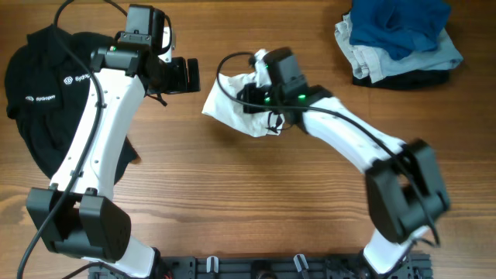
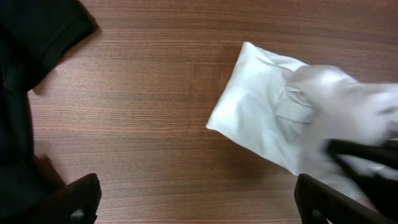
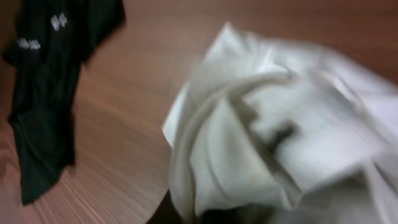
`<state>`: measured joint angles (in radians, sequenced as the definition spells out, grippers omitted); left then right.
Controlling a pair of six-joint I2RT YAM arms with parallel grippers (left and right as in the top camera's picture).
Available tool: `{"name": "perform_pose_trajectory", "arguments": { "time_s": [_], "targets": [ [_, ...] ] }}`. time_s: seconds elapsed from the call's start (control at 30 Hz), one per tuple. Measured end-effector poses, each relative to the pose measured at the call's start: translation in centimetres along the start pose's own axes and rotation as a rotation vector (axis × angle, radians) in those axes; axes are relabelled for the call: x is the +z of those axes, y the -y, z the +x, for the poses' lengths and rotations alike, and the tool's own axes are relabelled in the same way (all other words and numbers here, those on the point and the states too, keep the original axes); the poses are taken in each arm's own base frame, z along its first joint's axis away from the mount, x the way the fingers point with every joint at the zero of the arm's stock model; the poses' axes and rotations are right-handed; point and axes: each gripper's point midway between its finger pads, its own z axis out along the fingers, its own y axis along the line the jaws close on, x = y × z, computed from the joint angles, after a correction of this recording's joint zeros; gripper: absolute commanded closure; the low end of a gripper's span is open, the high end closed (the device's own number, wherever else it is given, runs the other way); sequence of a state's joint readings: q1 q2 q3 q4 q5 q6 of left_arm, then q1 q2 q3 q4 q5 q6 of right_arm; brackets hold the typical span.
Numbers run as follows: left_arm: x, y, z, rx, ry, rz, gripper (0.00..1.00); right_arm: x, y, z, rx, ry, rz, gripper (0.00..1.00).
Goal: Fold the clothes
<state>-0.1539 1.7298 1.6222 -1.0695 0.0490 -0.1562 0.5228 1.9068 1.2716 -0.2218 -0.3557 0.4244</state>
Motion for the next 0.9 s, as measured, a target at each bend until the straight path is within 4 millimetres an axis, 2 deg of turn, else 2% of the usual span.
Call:
{"name": "perform_pose_trajectory", "arguments": {
  "time_s": [0.03,0.1,0.17,0.23,0.33,0.43,0.57,0.73,0.9],
  "targets": [
    [0.0,0.0,0.0,0.0,-0.001,0.0,0.0,0.8,0.0,0.7,0.01,-0.026,-0.009,0.65],
    [0.3,0.0,0.1,0.0,-0.008,-0.002,0.0,2.3,-0.5,1.5,0.017,-0.062,-0.047,0.49],
    [0.5,-0.1,0.2,-0.001,-0.014,-0.003,0.0,2.7,-1.9,1.0,0.006,-0.051,-0.105,0.43],
    [0.7,-0.1,0.2,-0.001,-0.015,-0.003,0.0,2.4,-4.2,-0.6,-0.035,-0.012,-0.19,0.39],
    [0.8,0.0,0.0,0.0,-0.005,-0.001,0.0,1.7,-6.3,-1.8,-0.062,0.002,-0.253,0.36],
    [0.8,0.0,-0.2,0.0,0.003,0.001,0.0,1.0,-6.9,-1.8,-0.057,-0.035,-0.264,0.32],
    [0.8,-0.1,-0.6,0.001,0.017,-0.009,0.0,-0.5,-5.6,-1.6,-0.046,-0.106,-0.195,0.32],
    [0.6,-2.0,-2.1,-0.022,0.08,-0.074,0.0,-4.8,-1.6,-4.2,-0.104,-0.052,0.012,0.32],
    [0.2,-5.4,-4.4,-0.131,0.161,-0.108,0.0,-5.2,-0.1,-4.0,-0.266,-0.06,0.103,0.37]
  ]
}}
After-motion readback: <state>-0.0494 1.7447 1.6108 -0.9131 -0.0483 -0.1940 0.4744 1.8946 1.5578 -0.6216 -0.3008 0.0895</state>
